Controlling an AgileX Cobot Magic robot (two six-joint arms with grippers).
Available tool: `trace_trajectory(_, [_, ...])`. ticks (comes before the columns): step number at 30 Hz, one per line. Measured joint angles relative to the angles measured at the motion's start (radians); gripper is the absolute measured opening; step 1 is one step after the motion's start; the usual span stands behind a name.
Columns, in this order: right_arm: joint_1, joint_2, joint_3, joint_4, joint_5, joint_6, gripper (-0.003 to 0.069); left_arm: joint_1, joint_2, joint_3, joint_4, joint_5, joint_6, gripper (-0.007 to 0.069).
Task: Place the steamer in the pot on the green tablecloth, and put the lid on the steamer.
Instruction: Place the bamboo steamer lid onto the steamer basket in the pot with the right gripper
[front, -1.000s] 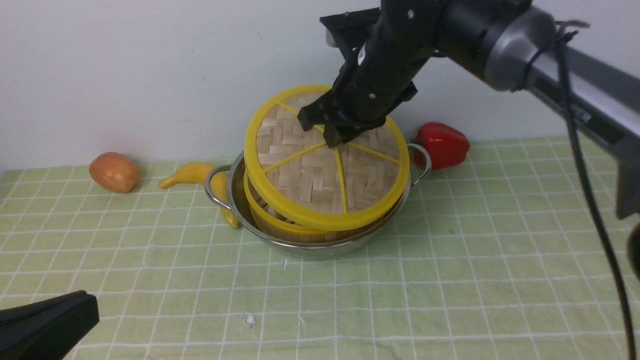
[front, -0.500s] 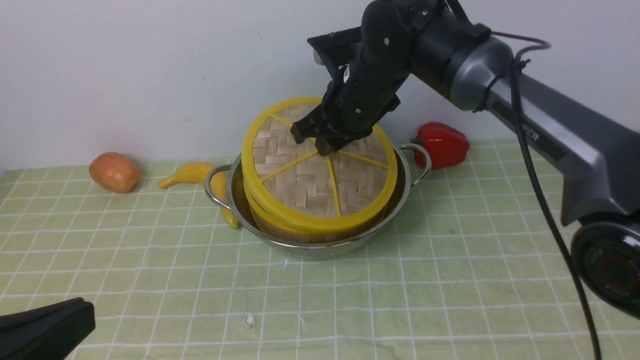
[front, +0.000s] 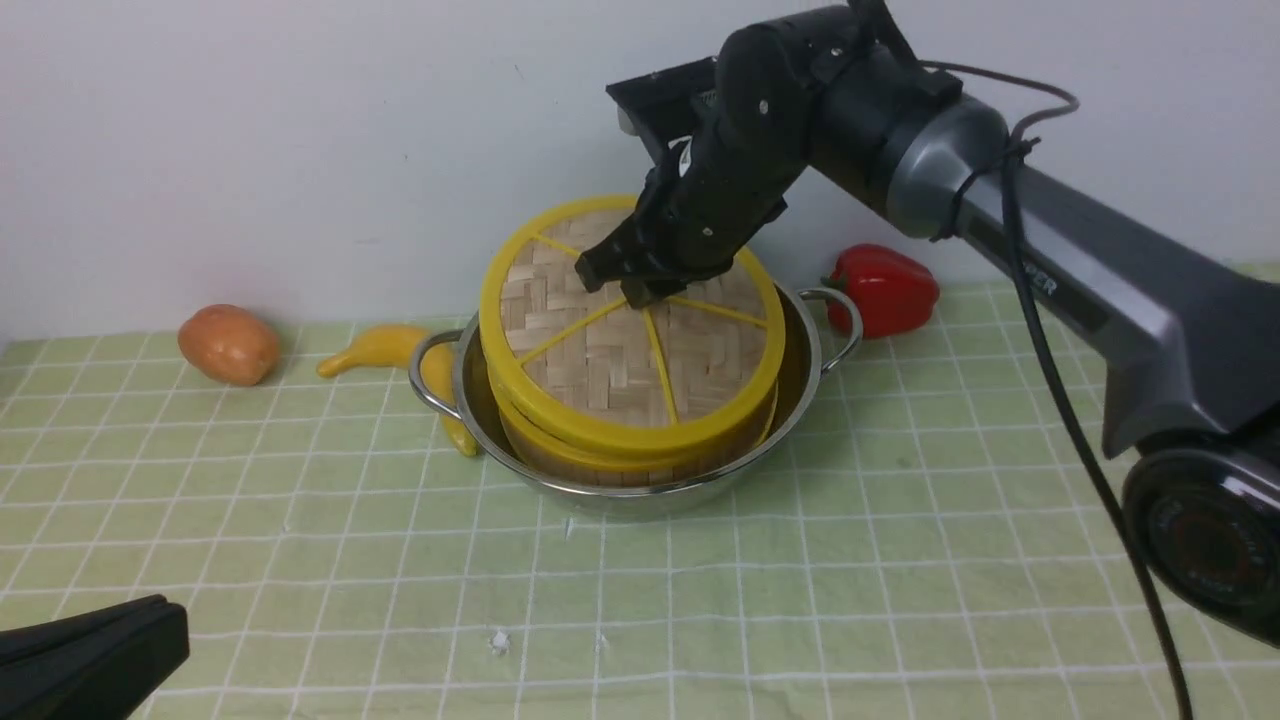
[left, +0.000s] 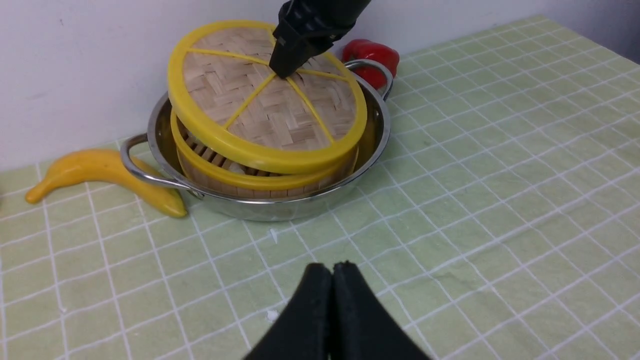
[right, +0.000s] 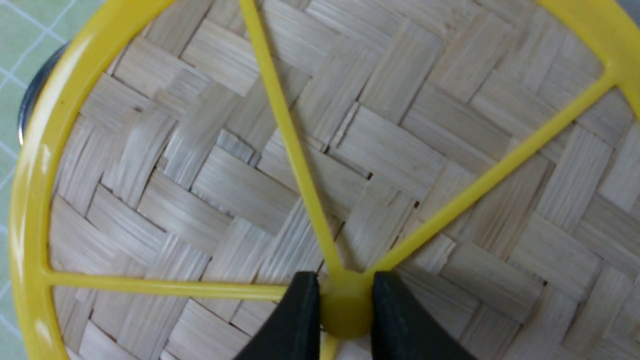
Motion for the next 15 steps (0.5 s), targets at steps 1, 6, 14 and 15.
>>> trace_trajectory(1, [0.0, 0.007, 0.0, 0.0, -0.01, -0.001, 0.0143, 0.0, 0.0, 0.0, 0.0, 0.0, 0.0, -0.0022])
trace_trajectory(6, [0.0, 0.028, 0.0, -0.004, -0.035, -0.017, 0.0143, 0.0, 0.0, 0.0, 0.0, 0.001, -0.008, -0.0022])
trace_trajectory(14, [0.0, 0.046, -0.001, -0.003, -0.067, -0.051, 0.0143, 0.0, 0.0, 0.0, 0.0, 0.002, -0.008, -0.0022])
trace_trajectory(15, [0.0, 0.046, -0.001, -0.003, -0.069, -0.055, 0.0143, 0.0, 0.0, 0.0, 0.0, 0.002, -0.008, -0.0022])
